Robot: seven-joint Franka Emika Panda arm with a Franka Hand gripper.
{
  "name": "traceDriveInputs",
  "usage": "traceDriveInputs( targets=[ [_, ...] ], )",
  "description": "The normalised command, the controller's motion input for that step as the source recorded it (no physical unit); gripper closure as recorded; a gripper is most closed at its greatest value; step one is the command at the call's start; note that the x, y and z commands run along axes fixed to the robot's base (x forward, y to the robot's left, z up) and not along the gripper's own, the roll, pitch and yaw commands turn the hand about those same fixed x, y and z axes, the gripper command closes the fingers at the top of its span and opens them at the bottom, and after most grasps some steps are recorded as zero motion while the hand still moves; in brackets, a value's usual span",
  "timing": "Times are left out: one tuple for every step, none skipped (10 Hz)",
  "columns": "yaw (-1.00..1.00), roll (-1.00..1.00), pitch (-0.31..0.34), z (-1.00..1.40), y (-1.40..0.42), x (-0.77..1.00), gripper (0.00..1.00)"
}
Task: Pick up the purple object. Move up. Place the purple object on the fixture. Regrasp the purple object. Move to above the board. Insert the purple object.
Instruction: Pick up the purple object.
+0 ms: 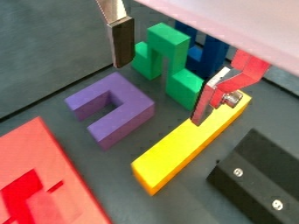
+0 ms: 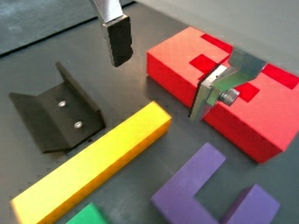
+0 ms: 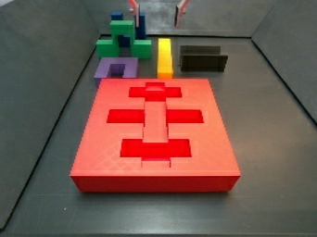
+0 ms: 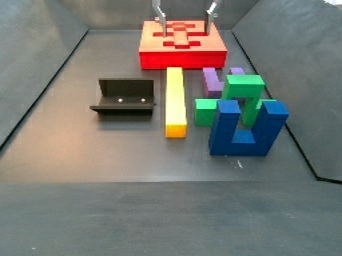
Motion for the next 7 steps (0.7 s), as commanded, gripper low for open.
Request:
traceDriveInputs(
  targets=[
    [0.18,0.15,-0.007,-0.35,-0.48,0.27,0.00],
    [0.13,0.14,-0.011,-0.41,-0.32,0.11,0.00],
    [0.00,0.09,-0.030,-0.41,-0.13,-0.09,0.00],
    [0.00,0.00,-0.091,-0.29,-0.14,-0.34,0.00],
    [0.00,-0.01,-0.176,-0.25,-0.16,-0.43,0.00],
    [0.00,-0.04,-0.226,-0.25,-0.13,-0.47,0.00],
    [0.00,-0.05,-0.256,-0.26,-0.14,-0.43,0.00]
  ],
)
